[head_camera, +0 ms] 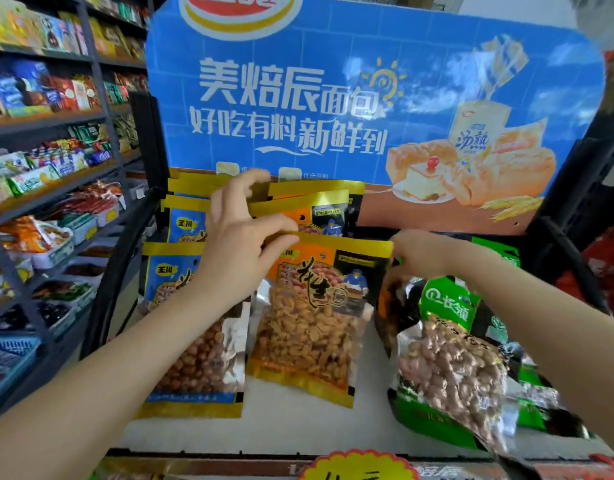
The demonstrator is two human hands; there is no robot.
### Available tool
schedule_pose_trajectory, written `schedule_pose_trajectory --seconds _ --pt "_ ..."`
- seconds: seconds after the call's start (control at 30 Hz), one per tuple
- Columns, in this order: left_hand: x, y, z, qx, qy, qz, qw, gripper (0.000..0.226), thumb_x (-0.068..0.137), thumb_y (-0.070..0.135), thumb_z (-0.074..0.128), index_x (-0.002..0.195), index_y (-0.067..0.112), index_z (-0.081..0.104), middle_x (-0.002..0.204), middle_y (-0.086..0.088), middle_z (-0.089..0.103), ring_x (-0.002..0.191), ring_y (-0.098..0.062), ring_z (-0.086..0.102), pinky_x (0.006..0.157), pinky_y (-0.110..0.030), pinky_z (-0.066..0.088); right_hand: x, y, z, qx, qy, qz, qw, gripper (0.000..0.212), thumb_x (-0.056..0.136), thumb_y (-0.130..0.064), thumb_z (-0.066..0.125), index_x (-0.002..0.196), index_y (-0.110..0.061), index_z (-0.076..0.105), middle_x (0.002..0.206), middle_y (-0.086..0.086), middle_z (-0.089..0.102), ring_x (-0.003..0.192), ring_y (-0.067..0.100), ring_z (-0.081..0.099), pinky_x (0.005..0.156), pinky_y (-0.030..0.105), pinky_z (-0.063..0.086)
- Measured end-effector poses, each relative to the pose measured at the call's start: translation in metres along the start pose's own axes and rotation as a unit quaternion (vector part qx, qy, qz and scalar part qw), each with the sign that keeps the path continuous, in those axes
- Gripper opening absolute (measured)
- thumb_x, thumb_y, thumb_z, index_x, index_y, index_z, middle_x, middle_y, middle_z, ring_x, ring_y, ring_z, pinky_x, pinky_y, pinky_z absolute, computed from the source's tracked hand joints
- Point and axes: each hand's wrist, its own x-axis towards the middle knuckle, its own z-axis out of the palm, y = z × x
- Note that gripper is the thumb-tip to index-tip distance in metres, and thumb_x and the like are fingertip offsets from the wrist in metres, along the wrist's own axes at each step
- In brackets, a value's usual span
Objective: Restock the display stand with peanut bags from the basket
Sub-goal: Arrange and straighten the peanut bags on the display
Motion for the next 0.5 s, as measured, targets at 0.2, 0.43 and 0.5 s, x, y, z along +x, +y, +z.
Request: schedule_pose_trajectory --seconds 0.2,0.43,0.5 --pt "0.003 0.016 -0.037 -0.122 -0.102 0.053 0.986 0.022 0.085 0.028 0.059 0.092 0.010 0.070 0.087 0.015 0.057 0.084 0.008 0.049 0.074 0.001 0.038 0.000 -0.012 -0.037 0.123 0.161 -0.058 0.978 0.012 0.081 -0.012 0.069 0.089 -0.004 0.068 0.081 -0.001 0.065 0.067 -0.011 0.056 0.062 0.006 0.037" --pt "0.002 -0.006 -0.038 -0.074 -0.116 -0.068 0.988 0.016 0.084 0.021 0.065 0.098 0.016 0.069 0.077 0.007 0.063 0.062 -0.007 0.057 0.052 -0.012 0.037 0.041 -0.076 -0.058 -0.019 0.237 -0.092 0.967 0.021 0.085 -0.021 0.062 0.102 -0.009 0.058 0.097 0.016 0.066 0.090 0.030 0.059 0.073 0.038 0.047" --pt "-0.003 -0.005 -0.030 -0.075 -0.120 -0.073 0.987 0.016 0.084 0.019 0.066 0.099 0.014 0.067 0.075 0.012 0.058 0.063 0.002 0.053 0.052 -0.010 0.034 0.053 -0.086 -0.053 -0.061 0.220 -0.078 0.971 0.019 0.086 -0.018 0.059 0.104 -0.011 0.055 0.101 0.018 0.062 0.094 0.034 0.058 0.072 0.039 0.045"
